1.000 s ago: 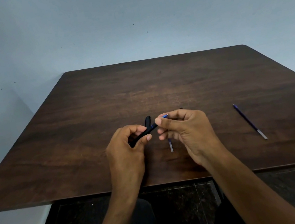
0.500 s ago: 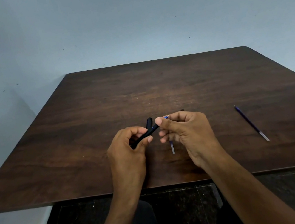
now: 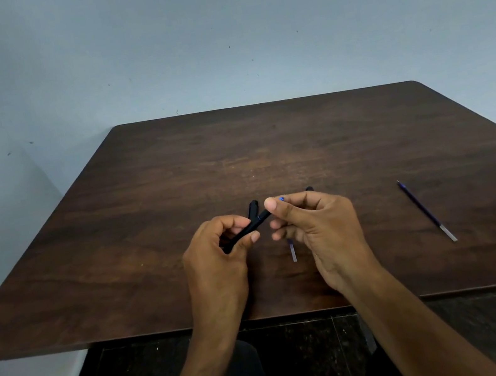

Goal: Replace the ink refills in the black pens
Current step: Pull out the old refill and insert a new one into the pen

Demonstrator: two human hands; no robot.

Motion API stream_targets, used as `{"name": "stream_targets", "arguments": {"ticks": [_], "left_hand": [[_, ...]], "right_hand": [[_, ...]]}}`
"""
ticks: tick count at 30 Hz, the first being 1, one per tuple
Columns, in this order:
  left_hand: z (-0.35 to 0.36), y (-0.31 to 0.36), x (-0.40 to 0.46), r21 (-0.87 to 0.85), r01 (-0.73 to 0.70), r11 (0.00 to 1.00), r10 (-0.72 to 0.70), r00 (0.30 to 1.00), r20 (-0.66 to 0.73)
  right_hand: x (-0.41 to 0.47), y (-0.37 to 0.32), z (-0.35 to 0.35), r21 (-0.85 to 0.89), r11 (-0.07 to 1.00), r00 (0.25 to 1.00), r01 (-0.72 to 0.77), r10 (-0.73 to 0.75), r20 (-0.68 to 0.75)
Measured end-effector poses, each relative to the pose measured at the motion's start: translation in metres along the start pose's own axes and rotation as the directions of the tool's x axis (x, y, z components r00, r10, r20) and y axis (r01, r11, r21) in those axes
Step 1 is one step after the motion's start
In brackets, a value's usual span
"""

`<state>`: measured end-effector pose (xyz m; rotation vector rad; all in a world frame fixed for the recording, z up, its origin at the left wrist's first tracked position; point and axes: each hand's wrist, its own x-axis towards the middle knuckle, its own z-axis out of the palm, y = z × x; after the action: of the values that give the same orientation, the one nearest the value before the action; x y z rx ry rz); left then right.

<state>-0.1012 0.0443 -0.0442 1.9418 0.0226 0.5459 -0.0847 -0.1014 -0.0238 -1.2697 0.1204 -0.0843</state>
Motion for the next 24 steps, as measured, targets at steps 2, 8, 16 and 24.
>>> {"name": "stream_targets", "arguments": {"ticks": [2,8,16,24], "left_hand": [[0.0,0.0,0.0,-0.004,0.009,1.0,-0.009,1.0,0.0],[0.0,0.0,0.0,0.007,0.016,1.0,-0.016,1.0,0.007],[-0.001,0.001,-0.001,-0.02,0.002,1.0,-0.002,1.0,0.003],[-0.002,0.001,-0.002,-0.037,0.02,0.999,-0.021,0.999,-0.05]], "right_hand": [[-0.003,-0.001,-0.001,0.093,0.995,0.999,-0.017,0.013,0.042],[-0.003,0.002,0.001,0.127,0.992,1.0,-0.022,0.022,0.007],[-0.001,0.0,0.004,0.157,0.987,0.999,-0.027,0.021,0.042],[0.0,0.002,0.01,0.072,0.995,0.997,0.072,-0.071,-0.016]]}}
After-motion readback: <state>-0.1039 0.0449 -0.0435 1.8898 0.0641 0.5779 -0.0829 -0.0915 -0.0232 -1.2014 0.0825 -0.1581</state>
